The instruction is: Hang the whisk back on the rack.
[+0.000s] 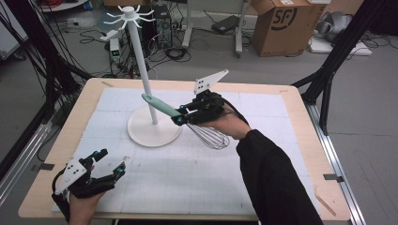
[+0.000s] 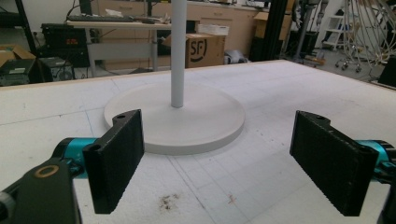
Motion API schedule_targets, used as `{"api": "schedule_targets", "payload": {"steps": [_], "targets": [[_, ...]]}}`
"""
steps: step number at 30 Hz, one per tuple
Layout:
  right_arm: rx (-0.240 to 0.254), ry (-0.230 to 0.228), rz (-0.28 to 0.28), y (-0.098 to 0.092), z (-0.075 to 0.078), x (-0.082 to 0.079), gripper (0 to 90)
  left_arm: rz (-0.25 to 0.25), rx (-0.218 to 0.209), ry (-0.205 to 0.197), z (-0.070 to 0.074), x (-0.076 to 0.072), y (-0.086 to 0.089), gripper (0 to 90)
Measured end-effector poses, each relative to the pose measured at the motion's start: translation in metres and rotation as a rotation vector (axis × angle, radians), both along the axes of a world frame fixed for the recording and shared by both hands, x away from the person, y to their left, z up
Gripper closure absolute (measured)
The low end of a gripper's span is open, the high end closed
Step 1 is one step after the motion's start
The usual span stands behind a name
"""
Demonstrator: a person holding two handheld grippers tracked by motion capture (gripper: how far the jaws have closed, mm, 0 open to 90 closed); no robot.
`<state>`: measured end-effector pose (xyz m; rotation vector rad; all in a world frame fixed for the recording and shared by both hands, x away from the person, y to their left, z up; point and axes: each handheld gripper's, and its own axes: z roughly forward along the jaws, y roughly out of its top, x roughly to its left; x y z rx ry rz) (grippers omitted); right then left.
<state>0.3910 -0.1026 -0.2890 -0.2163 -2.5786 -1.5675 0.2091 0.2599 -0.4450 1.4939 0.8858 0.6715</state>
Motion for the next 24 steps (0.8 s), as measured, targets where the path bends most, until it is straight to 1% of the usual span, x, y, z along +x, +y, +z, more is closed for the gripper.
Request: {"api": "schedule_targets", "payload": {"steps": [1,2,3,4,5,6,7,10,12,13,14,15,16,19,20,21,22,23,24], "targets": [[0.01,-0.01,-0.001,0.0,0.003,0.002,69.2,0.0,0.001,0.0,0.0,0.0,0.0,18.2],[0.012,-0.007,-0.003,-0.001,0.006,0.002,69.2,0.0,0.001,0.0,0.0,0.0,0.0,18.2],[0.025,0.0,-0.005,-0.001,0.009,0.004,69.2,0.001,-0.001,0.002,0.0,0.0,0.0,18.2],[0.025,0.0,-0.005,-0.001,0.009,0.004,69.2,0.001,0.0,0.002,0.0,0.0,0.0,18.2],[0.057,0.0,-0.003,-0.001,0.014,0.007,69.2,0.002,-0.003,0.001,0.0,-0.001,0.0,18.2],[0.057,0.0,-0.003,-0.001,0.014,0.007,69.2,0.003,-0.002,0.0,0.0,-0.001,0.001,18.2],[0.085,0.018,-0.009,-0.002,0.018,0.011,69.3,0.003,-0.001,-0.001,0.0,-0.001,0.001,18.2],[0.107,0.019,-0.019,-0.001,0.022,0.015,69.3,0.006,-0.005,0.001,0.0,-0.001,0.001,18.2],[0.136,0.026,-0.017,-0.001,0.024,0.017,69.3,0.007,-0.009,0.003,-0.001,-0.002,0.002,18.2],[0.136,0.026,-0.017,-0.001,0.024,0.017,69.3,0.007,-0.009,0.003,-0.001,-0.002,0.002,18.2],[0.154,0.034,-0.018,-0.002,0.026,0.02,69.2,0.008,-0.008,0.003,-0.001,-0.002,0.002,18.2],[0.156,0.025,-0.019,-0.002,0.027,0.021,69.2,0.008,-0.008,0.003,-0.001,-0.002,0.003,18.2],[0.158,0.028,-0.027,-0.003,0.029,0.022,69.2,0.008,-0.009,0.004,-0.001,-0.002,0.003,18.2],[0.173,0.027,-0.028,-0.004,0.033,0.025,69.2,0.008,-0.008,0.006,-0.001,-0.002,0.003,18.2],[0.18,0.019,-0.032,-0.004,0.039,0.027,69.2,0.008,-0.008,0.007,-0.001,-0.002,0.003,18.2],[0.18,0.019,-0.032,-0.004,0.039,0.027,69.2,0.007,-0.009,0.006,-0.001,-0.002,0.003,18.2],[0.196,0.018,-0.032,-0.004,0.046,0.03,69.2,0.006,-0.01,0.007,-0.001,-0.002,0.003,18.2],[0.196,0.018,-0.032,-0.004,0.046,0.03,69.2,0.005,-0.008,0.008,-0.001,-0.002,0.003,18.2],[0.202,0.012,-0.034,-0.004,0.05,0.031,69.2,0.005,-0.009,0.008,-0.001,-0.001,0.003,18.2]]}}
